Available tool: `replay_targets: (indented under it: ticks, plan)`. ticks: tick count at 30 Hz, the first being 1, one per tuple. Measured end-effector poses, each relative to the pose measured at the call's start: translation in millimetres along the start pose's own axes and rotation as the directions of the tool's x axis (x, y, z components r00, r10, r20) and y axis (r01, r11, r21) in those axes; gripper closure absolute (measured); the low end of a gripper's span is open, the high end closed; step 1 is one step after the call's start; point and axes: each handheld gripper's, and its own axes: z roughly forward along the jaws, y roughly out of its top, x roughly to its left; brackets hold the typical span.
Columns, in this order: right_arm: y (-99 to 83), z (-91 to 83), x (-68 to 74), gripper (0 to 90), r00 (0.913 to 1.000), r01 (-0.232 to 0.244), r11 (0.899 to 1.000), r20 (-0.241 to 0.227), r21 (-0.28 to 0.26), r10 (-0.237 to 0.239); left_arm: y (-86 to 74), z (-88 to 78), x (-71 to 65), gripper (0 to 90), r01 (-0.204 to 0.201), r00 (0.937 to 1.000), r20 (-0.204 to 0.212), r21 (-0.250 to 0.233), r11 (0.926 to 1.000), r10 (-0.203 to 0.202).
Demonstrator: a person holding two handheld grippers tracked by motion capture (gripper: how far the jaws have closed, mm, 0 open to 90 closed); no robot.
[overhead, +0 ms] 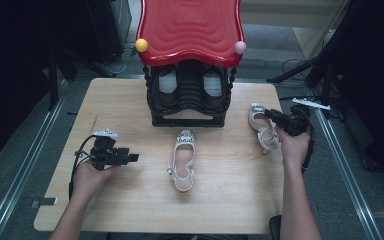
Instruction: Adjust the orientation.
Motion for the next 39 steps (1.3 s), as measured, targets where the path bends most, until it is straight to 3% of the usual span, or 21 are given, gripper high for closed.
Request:
replay_targets:
  ticks: [4, 9, 12, 15, 21, 27, 32, 35, 39]
  plan:
    - [-6.7, 15.8, -6.4, 67.1, 0.9998, -0.022, 0.997, 0.005, 0.076, 0.022, -0.3, 0.0, 0.1, 41.3, 0.002, 1.0000, 0.000, -0.001, 1.0000, -0.002]
    - [-14.2, 32.4, -6.1, 67.7, 0.9996, -0.002, 0.990, 0.027, 0.139, -0.002, -2.2, -0.1, 0.6, 41.3, 0.008, 1.0000, -0.003, 0.003, 1.0000, -0.008]
    - [-17.8, 42.6, -6.6, 69.8, 0.9993, -0.009, 0.981, 0.038, 0.196, 0.002, -3.1, -2.1, 1.4, 41.3, 0.007, 1.0000, -0.004, 0.000, 1.0000, -0.007]
    - [-17.5, 42.0, -4.9, 71.5, 0.9991, -0.002, 0.984, 0.042, 0.180, -0.006, -4.0, -3.3, 2.0, 41.3, 0.010, 0.9999, -0.005, -0.001, 0.9999, -0.010]
    - [-18.2, 45.7, -7.4, 83.5, 0.9992, -0.028, 0.972, 0.035, 0.232, 0.020, -4.1, -2.2, 1.0, 41.2, 0.006, 0.9999, -0.010, -0.002, 1.0000, -0.006]
    - [-18.1, 44.2, -10.1, 87.9, 0.9989, -0.046, 0.974, 0.020, 0.224, 0.043, -3.3, -3.0, -0.8, 41.3, 0.003, 1.0000, -0.005, -0.011, 0.9999, -0.003]
    - [-16.1, 36.9, -12.8, 88.1, 0.9972, -0.074, 0.981, 0.004, 0.181, 0.075, -2.4, -3.5, -1.1, 41.2, 0.007, 1.0000, 0.001, -0.020, 0.9998, -0.007]
    - [-12.8, 28.7, -12.5, 88.1, 0.9939, -0.097, 0.985, -0.038, 0.142, 0.104, -1.2, -3.0, -3.2, 41.2, -0.001, 1.0000, 0.004, -0.021, 0.9998, 0.001]
    - [-10.7, 21.9, -3.9, 88.0, 0.9942, -0.077, 0.988, -0.064, 0.135, 0.087, 1.1, -1.6, -6.8, 41.2, -0.015, 0.9998, 0.012, -0.020, 0.9997, 0.016]
